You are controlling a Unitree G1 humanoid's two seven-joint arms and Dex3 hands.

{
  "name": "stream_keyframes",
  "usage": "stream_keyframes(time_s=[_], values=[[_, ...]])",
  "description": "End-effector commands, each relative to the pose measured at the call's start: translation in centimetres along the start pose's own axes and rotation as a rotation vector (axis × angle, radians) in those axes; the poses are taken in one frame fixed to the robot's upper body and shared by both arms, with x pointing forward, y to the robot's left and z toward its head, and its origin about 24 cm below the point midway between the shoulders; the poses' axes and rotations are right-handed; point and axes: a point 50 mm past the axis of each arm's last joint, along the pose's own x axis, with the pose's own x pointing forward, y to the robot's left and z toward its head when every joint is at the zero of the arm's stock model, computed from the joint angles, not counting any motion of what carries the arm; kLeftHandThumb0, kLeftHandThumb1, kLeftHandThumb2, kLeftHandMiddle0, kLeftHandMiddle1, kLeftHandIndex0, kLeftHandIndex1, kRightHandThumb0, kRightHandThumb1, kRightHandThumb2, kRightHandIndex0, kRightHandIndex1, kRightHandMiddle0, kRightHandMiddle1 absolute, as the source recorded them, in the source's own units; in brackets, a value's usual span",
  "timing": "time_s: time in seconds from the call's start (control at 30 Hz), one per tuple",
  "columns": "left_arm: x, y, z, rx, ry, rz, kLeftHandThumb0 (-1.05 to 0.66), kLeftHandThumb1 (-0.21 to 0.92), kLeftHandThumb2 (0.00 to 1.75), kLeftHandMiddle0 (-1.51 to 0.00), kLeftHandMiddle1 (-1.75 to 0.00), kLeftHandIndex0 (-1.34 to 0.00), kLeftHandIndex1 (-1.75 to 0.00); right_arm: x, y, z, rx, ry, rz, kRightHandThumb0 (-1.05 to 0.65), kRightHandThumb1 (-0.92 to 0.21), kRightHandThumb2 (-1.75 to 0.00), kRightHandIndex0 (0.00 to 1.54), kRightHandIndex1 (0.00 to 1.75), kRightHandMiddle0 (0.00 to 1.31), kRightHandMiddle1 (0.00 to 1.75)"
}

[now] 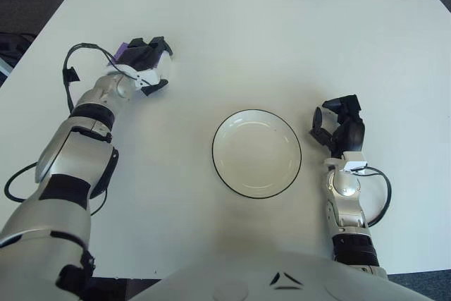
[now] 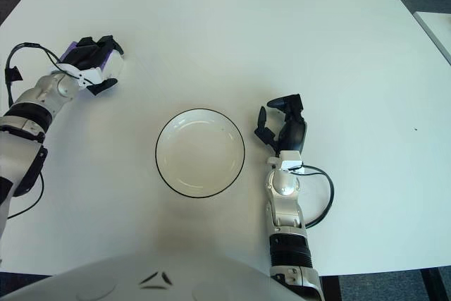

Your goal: Put the tissue paper into the plate.

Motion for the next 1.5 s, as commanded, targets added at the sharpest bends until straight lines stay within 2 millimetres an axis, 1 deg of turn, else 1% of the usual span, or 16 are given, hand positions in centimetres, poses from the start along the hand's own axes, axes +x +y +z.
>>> stream_keyframes(time_s=[0.0,0.17,0.5,0.63,0.7,0.97,1.03,1.1,1.23,1.47], values=[[-3.28,-6.81,-2.06,0.043,0.092,-0.200,-0.01,-0.04,1.68,-0.91,-1.62,-0.66,-1.75,-3.32,-0.90,-3.59,-0.060,0.195,-0.002,-0.41,-0.55,-1.04,0.57,1.35,0.43,1.75],[-3.33,-6.93,-1.87,0.030,0.084,-0.159,0.00,-0.08,1.71,-0.96,-1.58,-0.68,-1.75,-3.34,-0.93,-3.61,-0.058,0.198,0.000,-0.40,-0.56,-1.02,0.57,1.35,0.41,1.75],[-3.41,-7.06,-1.56,-0.022,0.072,-0.110,0.00,-0.09,1.72,-0.98,-1.56,-0.69,-1.75,-3.36,-0.94,-3.55,-0.058,0.201,-0.004,-0.40,-0.57,-1.01,0.56,1.35,0.41,1.75],[-3.49,-7.06,-1.60,-0.070,0.083,-0.087,0.00,-0.09,1.72,-0.98,-1.56,-0.69,-1.75,-3.36,-0.93,-3.55,-0.063,0.202,-0.005,-0.40,-0.56,-1.02,0.56,1.35,0.41,1.75],[-3.58,-7.11,-1.74,-0.126,0.108,-0.071,0.00,-0.09,1.72,-0.98,-1.56,-0.69,-1.75,-3.36,-0.93,-3.55,-0.063,0.201,-0.004,-0.40,-0.56,-1.02,0.56,1.35,0.41,1.75],[-3.73,-7.45,-2.21,-0.408,0.227,-0.018,0.00,-0.09,1.71,-0.98,-1.57,-0.69,-1.75,-3.33,-0.89,-3.54,-0.053,0.195,-0.004,-0.41,-0.54,-1.04,0.57,1.35,0.43,1.75],[-3.69,-7.38,-2.26,-0.525,0.255,0.014,0.00,-0.09,1.71,-0.97,-1.57,-0.68,-1.75,-3.33,-0.88,-3.51,-0.051,0.194,-0.003,-0.41,-0.54,-1.05,0.57,1.35,0.43,1.75],[-3.63,-7.31,-2.18,-0.656,0.270,0.056,0.00,-0.06,1.69,-0.96,-1.57,-0.66,-1.75,-3.32,-0.86,-3.47,-0.050,0.194,-0.003,-0.41,-0.54,-1.05,0.57,1.34,0.43,1.75],[-3.59,-7.14,-2.05,-0.834,0.262,0.105,0.00,-0.05,1.68,-0.95,-1.58,-0.66,-1.75,-3.32,-0.85,-3.50,-0.050,0.201,-0.005,-0.41,-0.54,-1.04,0.57,1.34,0.43,1.75],[-3.40,-7.24,-1.91,-1.262,0.245,0.157,0.00,-0.05,1.69,-0.94,-1.59,-0.66,-1.75,-3.26,-0.79,-3.54,-0.056,0.216,-0.009,-0.40,-0.55,-1.03,0.56,1.34,0.42,1.75]])
